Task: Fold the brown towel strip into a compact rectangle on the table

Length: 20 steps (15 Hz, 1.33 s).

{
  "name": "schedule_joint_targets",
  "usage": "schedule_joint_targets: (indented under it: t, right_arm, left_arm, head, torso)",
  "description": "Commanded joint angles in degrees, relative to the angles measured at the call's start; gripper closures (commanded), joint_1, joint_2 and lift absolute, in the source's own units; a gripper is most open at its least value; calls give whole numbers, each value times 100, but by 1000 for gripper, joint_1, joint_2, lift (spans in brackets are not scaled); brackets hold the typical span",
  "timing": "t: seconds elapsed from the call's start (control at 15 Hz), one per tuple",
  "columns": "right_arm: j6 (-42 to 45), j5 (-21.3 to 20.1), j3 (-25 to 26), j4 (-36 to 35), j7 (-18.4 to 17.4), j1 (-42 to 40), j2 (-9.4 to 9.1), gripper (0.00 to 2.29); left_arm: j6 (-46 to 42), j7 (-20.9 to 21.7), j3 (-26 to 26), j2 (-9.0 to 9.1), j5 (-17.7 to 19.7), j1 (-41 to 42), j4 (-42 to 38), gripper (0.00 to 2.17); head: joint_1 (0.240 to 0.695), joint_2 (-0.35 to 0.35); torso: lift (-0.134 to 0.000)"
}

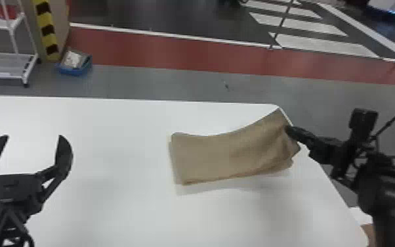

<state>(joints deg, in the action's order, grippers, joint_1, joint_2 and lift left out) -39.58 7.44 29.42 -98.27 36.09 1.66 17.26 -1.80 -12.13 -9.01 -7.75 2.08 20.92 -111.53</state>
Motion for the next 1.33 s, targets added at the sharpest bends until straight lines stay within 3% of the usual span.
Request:
schedule_joint_targets:
  t: [0.0, 0.2, 0.33, 0.4, 0.47, 0.53, 0.67, 0.93, 1.0, 1.07, 1.13, 1.2, 1.27]
  right_arm:
    - [797, -138, -173, 660, 12, 89, 120, 1420]
    - [1588, -428, -358, 1399, 12, 282, 164, 1420]
    - [1624, -674, -454, 1627, 12, 379, 147, 1396]
    - [1624, -674, -454, 1645, -14, 379, 129, 1028]
    - [1641, -691, -454, 1645, -32, 370, 103, 421]
    - [1729, -691, -401, 1636, -111, 335, 103, -2]
    - [1852, -639, -94, 1416, -287, 230, -47, 16]
    - [1940, -217, 223, 72, -515, -711, -363, 73]
    - [1940, -208, 223, -139, -366, -860, -451, 336]
    - [1922, -103, 152, -298, -225, -992, -486, 839]
    - [1817, -23, 47, -465, -6, -1142, -495, 1710]
    - [1729, 3, -155, -570, 65, -1273, -504, 1926]
    - [1606, -41, -349, -588, 47, -1300, -539, 1949]
  left_arm:
    - [-18, 9, -13, -8, 12, -26, 87, 73]
    - [-18, 18, -39, -8, -6, -88, 237, 73]
    - [-35, 18, -48, -16, 3, -123, 298, 73]
    - [-35, 18, -57, -16, 3, -140, 307, 73]
    - [-35, 18, -57, -16, 3, -158, 316, 73]
    - [-35, 18, -66, -16, 3, -193, 325, 73]
    - [-35, 18, -110, -8, 21, -325, 421, 73]
    - [-18, 247, -417, 19, 311, -668, 624, 73]
    - [0, 238, -558, 19, 311, -800, 738, 73]
    - [0, 220, -646, 27, 302, -879, 799, 73]
    - [0, 203, -707, 27, 276, -923, 852, 73]
    - [0, 185, -734, 27, 267, -940, 861, 73]
    - [0, 150, -743, 19, 258, -949, 861, 73]
  head:
    - [695, -288]
    - [695, -294]
    - [695, -297]
    - [695, -295]
    - [695, -294]
    - [695, -294]
    - [695, -299]
    - [695, -338]
    - [695, -348]
    - [695, -350]
    - [695, -350]
    - [695, -350]
    - [695, -334]
  torso:
    - [-117]
    - [-117]
    - [-117]
    - [-117]
    - [-117]
    - [-117]
    - [-117]
    - [-117]
    - [-117]
    - [-117]
    - [-117]
    - [-117]
    - [-117]
